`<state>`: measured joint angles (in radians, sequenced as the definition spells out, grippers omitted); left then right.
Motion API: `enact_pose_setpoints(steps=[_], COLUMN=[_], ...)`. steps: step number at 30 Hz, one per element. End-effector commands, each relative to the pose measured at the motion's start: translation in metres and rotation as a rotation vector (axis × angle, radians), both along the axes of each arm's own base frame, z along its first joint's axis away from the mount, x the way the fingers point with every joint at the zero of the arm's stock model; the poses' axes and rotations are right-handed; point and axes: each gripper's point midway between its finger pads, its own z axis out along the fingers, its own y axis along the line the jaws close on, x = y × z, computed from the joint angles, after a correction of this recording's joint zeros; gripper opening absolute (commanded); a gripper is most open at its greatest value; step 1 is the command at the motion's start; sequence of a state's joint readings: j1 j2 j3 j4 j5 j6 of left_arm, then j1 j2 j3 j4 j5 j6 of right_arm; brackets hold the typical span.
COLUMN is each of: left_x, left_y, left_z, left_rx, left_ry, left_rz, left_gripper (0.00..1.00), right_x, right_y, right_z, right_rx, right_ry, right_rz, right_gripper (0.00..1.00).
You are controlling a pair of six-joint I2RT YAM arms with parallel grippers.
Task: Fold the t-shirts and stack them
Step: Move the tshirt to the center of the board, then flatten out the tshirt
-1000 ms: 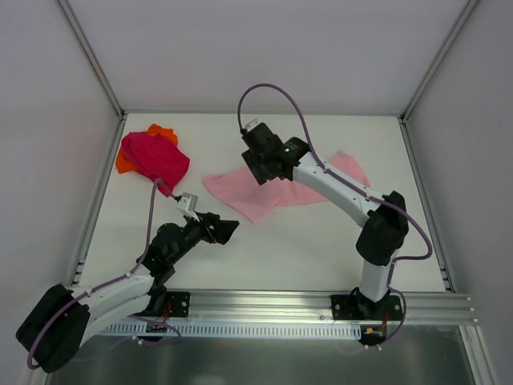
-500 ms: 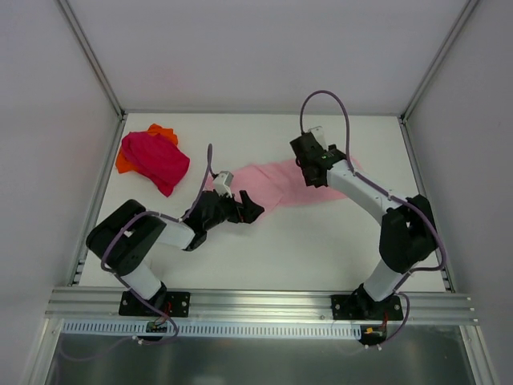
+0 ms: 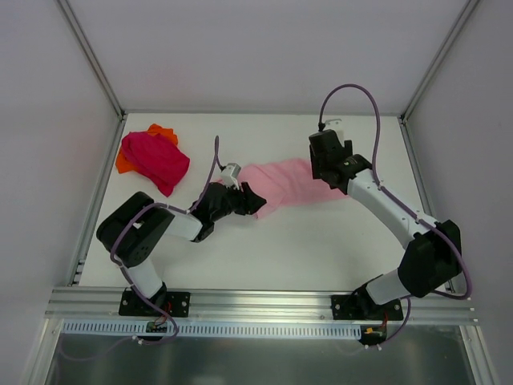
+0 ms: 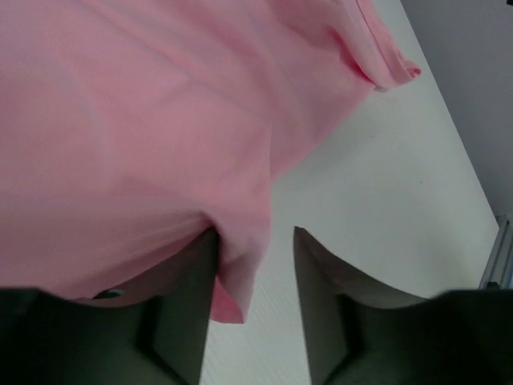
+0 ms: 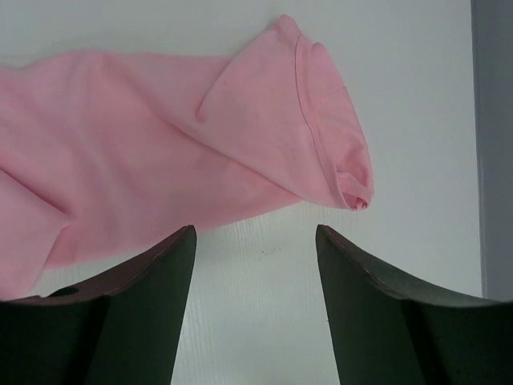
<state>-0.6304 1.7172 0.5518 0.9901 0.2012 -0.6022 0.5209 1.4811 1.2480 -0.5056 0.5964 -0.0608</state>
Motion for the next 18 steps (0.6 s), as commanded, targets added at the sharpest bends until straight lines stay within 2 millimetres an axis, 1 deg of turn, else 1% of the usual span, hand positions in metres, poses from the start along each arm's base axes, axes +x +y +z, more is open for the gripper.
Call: enact_pose_setpoints(steps=[1, 2, 4, 5, 6, 7, 8, 9, 10, 11, 12, 13, 14, 15, 16, 17, 18], left_x=[-0.002, -0.005, -0.004, -0.004, -0.006, -0.008, -0.009, -0.014, -0.014, -0.016, -0.025, -0.032, -0.032, -0.042, -0.051, -0.052, -0.061], left_y=[-0.004, -0.002, 0.004, 0.008, 0.010, 0.018, 0.021, 0.024, 0.040, 0.047, 0.054, 0.067, 0.082, 0.096, 0.097, 0.113, 0.124], left_z=[0.014, 0.008, 0.010, 0.010, 0.012, 0.018, 0.023, 0.025, 0.039, 0.046, 0.069, 0.064, 0.074, 0.088, 0.095, 0.102, 0.122], left_rx=[-0.014, 0.013, 0.030, 0.033, 0.034, 0.034, 0.034, 0.046, 0.047, 0.055, 0.025, 0.044, 0.044, 0.023, 0.020, 0.036, -0.019], left_ry=[-0.054, -0.031, -0.037, -0.035, -0.041, -0.060, -0.078, -0.089, -0.130, -0.152, -0.196, -0.199, -0.226, -0.254, -0.271, -0.299, -0.341], left_rz=[0.006, 0.011, 0.047, 0.063, 0.073, 0.106, 0.124, 0.137, 0.216, 0.253, 0.284, 0.323, 0.396, 0.426, 0.430, 0.512, 0.536], left_gripper=[0.38, 0.23, 0.02, 0.00, 0.00, 0.00, 0.00, 0.00, 0.00, 0.00, 0.00, 0.00, 0.00, 0.00, 0.00, 0.00, 0.00], right_x=[0.002, 0.002, 0.002, 0.002, 0.002, 0.002, 0.002, 0.003, 0.003, 0.003, 0.004, 0.006, 0.008, 0.009, 0.011, 0.013, 0.015], right_y=[-0.005, -0.006, -0.009, -0.010, -0.012, -0.014, -0.017, -0.023, -0.028, -0.031, -0.033, -0.032, -0.031, -0.030, -0.028, -0.027, -0.024], right_z=[0.011, 0.011, 0.013, 0.014, 0.015, 0.015, 0.015, 0.016, 0.015, 0.013, 0.011, 0.008, 0.003, 0.000, -0.003, -0.004, -0.011], right_rx=[0.053, 0.057, 0.063, 0.066, 0.067, 0.065, 0.061, 0.051, 0.038, 0.029, 0.029, 0.034, 0.029, 0.028, 0.046, 0.050, 0.049], right_ry=[-0.057, -0.058, -0.064, -0.066, -0.068, -0.072, -0.077, -0.084, -0.085, -0.078, -0.076, -0.071, -0.058, -0.052, -0.051, -0.047, -0.028], right_rz=[-0.040, -0.042, -0.053, -0.058, -0.064, -0.075, -0.087, -0.107, -0.126, -0.136, -0.140, -0.137, -0.136, -0.134, -0.150, -0.155, -0.147], right_gripper=[0.66, 0.66, 0.66, 0.66, 0.66, 0.66, 0.66, 0.66, 0.66, 0.66, 0.66, 0.66, 0.66, 0.66, 0.66, 0.66, 0.66])
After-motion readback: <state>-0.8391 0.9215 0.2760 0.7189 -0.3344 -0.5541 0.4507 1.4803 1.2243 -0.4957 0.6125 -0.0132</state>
